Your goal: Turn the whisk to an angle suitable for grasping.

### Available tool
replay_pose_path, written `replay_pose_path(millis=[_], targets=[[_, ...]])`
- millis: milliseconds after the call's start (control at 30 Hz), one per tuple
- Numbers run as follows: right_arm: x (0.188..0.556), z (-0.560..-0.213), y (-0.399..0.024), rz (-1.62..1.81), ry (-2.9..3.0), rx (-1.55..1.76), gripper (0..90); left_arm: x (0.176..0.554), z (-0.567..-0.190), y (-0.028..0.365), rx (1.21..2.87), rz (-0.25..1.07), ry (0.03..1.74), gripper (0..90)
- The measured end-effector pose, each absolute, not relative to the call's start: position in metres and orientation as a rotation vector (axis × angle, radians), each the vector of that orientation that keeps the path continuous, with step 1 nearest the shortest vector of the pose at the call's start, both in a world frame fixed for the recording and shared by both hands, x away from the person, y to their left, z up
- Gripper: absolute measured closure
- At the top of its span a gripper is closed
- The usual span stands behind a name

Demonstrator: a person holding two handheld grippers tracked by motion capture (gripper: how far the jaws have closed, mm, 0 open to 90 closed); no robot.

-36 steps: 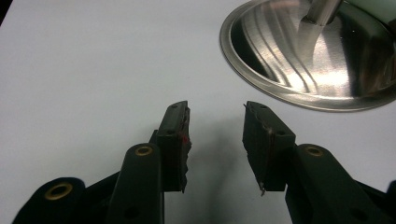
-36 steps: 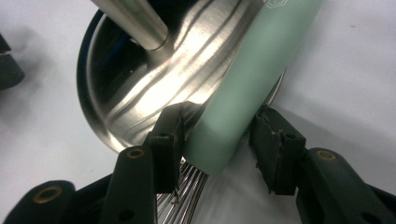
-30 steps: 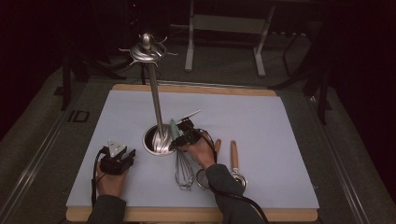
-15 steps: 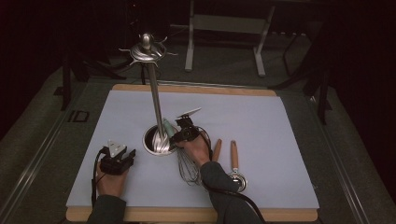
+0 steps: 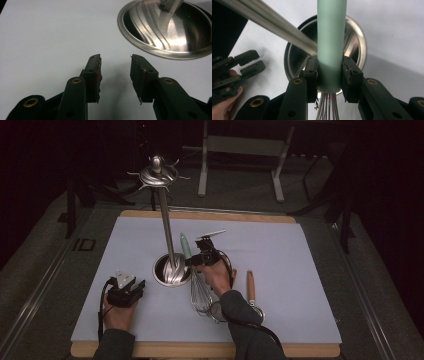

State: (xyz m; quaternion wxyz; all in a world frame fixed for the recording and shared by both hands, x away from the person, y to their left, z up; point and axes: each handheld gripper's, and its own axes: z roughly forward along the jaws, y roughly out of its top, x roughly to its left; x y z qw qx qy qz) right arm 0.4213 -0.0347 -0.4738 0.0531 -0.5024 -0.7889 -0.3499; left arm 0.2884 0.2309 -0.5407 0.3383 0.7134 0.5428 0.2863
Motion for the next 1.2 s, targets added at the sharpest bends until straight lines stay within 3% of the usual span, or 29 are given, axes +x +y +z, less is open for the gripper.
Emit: replay_pose_path(millis=[1200], targets=[[0.423, -0.416, -0.057, -1.367, -2.487, -1.42, 69.2, 0.289, -0.541, 0.231, 1.853, 0.745, 1.415, 61.2]])
